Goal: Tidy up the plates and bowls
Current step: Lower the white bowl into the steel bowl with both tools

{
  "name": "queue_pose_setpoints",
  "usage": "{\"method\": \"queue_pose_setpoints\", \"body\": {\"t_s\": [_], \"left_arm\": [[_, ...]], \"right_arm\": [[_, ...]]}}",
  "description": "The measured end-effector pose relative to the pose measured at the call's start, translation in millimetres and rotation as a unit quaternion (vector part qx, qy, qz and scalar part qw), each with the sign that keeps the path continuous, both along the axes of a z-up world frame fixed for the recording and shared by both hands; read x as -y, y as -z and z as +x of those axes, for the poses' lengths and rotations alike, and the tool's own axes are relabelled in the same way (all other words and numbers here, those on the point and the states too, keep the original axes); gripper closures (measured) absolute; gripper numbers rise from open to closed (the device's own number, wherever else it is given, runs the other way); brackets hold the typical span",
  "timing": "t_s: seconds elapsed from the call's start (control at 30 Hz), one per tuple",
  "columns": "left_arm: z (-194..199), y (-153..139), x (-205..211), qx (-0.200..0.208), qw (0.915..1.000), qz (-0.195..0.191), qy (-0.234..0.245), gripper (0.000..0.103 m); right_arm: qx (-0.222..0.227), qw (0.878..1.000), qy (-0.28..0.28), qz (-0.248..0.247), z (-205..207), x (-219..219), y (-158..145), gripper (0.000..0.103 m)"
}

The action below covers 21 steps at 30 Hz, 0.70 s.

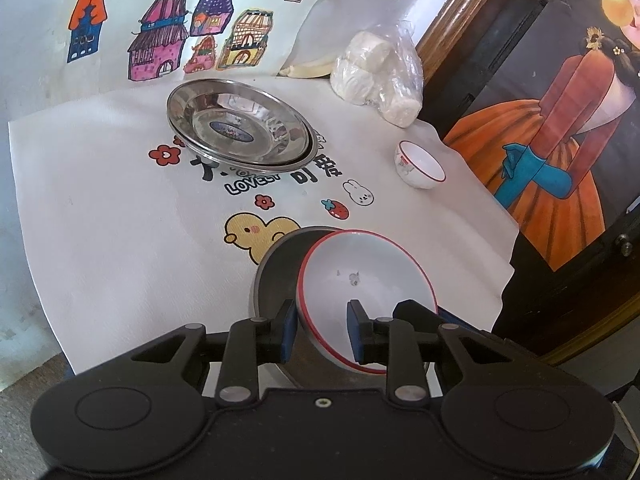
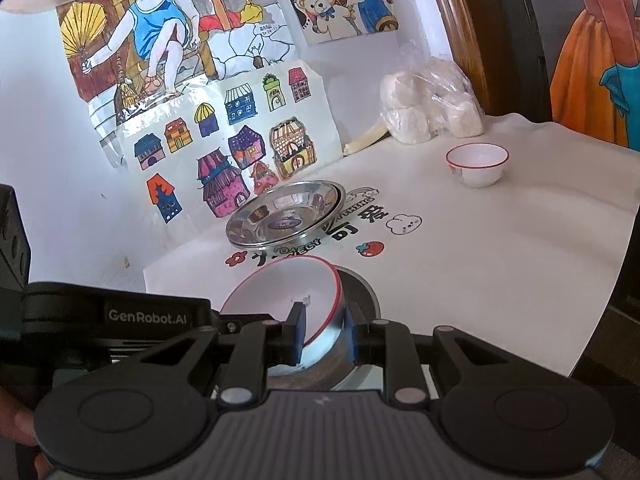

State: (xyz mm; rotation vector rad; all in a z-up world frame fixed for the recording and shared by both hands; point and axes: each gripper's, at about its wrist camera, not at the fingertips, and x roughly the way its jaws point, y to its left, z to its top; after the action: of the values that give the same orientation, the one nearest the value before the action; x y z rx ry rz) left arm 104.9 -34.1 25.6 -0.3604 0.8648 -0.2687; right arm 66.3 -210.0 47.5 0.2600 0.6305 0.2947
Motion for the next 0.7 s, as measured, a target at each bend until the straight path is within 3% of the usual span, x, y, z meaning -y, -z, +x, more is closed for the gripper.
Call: {"method": "queue_pose_setpoints", "body": {"t_s": [0.57, 0.7], "left_arm": [[3.3, -2.7, 7.2, 0.009, 0.9990, 0.042, 0.013, 0.073], [4.7, -2.9, 7.5, 0.010, 0.9986, 0.050, 0.014, 0.068]], "right_arm": [[-0.017, 1.000, -0.009, 0.006, 5.1, 2.0, 5.6, 0.080], [-0.019, 1.000, -0.011, 0.000, 5.4, 1.7, 6.9, 0.080]]}}
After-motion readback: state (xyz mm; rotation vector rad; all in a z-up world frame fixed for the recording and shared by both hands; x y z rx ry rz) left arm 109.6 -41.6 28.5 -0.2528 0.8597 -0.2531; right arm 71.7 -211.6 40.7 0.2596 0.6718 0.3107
